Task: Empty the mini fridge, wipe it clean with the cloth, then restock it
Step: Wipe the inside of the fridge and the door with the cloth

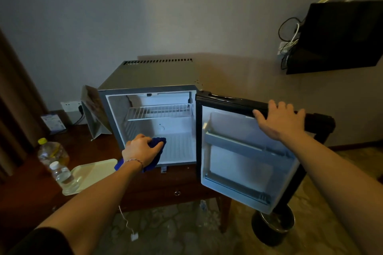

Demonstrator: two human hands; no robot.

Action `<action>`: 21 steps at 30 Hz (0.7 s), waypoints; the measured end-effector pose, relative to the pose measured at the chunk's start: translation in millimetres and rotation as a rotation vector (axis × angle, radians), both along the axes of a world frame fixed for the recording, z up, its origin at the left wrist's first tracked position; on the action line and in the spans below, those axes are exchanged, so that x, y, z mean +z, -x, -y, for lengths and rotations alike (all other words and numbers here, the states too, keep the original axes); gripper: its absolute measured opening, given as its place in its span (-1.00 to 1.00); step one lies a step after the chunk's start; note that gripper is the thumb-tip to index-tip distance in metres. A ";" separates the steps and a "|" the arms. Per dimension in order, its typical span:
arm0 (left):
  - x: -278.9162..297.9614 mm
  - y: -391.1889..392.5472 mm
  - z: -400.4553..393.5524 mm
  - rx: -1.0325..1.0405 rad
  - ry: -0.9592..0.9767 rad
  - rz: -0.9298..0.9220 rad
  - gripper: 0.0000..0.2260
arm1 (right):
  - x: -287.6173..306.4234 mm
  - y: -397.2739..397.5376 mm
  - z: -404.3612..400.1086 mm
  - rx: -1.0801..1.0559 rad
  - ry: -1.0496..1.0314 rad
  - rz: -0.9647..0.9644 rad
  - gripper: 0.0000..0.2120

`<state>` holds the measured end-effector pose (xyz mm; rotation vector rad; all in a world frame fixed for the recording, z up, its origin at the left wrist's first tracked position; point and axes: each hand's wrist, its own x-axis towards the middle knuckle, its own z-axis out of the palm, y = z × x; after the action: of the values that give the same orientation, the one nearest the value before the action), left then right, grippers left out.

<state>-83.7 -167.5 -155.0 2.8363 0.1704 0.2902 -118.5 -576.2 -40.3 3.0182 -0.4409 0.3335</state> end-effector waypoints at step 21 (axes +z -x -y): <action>-44.9 -97.0 -38.3 -0.262 -0.144 -0.126 -0.55 | -132.8 -88.9 -228.9 0.603 0.072 -0.175 -0.21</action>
<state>13.3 -129.2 -199.9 2.9753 -0.2044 0.0694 -29.6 -347.3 -173.1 2.9998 0.4928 0.1059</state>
